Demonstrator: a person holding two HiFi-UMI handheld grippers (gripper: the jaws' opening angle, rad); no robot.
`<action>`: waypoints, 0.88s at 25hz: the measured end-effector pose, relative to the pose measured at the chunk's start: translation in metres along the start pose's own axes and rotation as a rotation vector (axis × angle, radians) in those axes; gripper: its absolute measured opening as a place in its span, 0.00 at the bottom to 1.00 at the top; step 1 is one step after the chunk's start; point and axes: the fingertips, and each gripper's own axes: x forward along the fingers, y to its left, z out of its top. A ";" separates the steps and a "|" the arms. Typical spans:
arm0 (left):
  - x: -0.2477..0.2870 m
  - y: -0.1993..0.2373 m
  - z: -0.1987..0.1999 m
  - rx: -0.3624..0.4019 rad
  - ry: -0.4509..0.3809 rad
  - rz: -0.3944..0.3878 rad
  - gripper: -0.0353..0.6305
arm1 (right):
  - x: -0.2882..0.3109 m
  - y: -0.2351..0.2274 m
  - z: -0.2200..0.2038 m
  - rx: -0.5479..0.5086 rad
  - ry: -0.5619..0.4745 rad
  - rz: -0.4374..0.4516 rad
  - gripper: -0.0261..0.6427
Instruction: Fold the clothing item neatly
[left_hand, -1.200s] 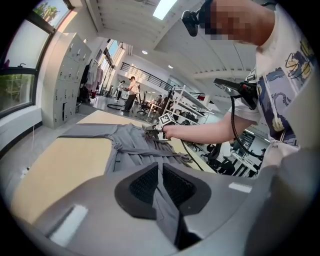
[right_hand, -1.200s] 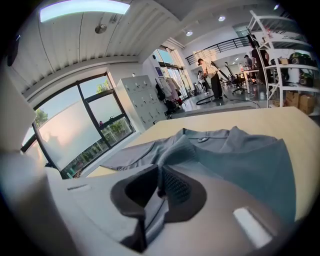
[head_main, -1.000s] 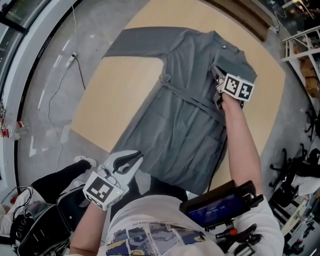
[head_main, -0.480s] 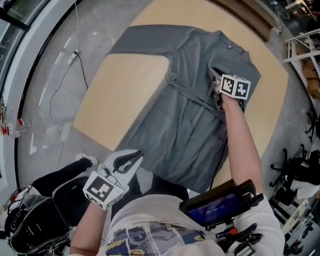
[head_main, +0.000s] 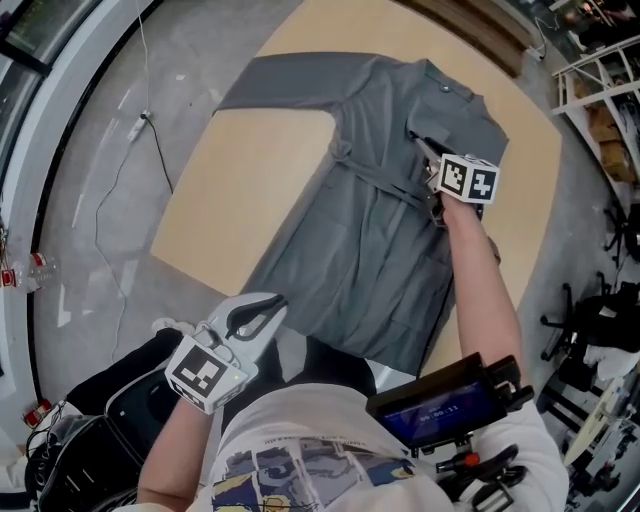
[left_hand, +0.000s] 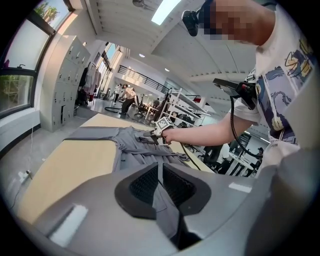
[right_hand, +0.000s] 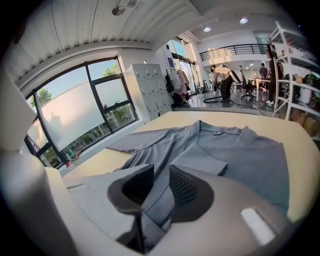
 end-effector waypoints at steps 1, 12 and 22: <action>-0.002 0.000 0.001 0.006 -0.005 -0.006 0.11 | -0.006 0.005 -0.001 -0.005 -0.003 -0.002 0.17; -0.056 0.006 -0.005 0.067 -0.073 -0.068 0.11 | -0.065 0.123 -0.021 -0.147 -0.034 0.009 0.17; -0.121 0.008 0.001 0.108 -0.117 -0.053 0.11 | -0.065 0.266 -0.038 -0.297 -0.018 0.127 0.17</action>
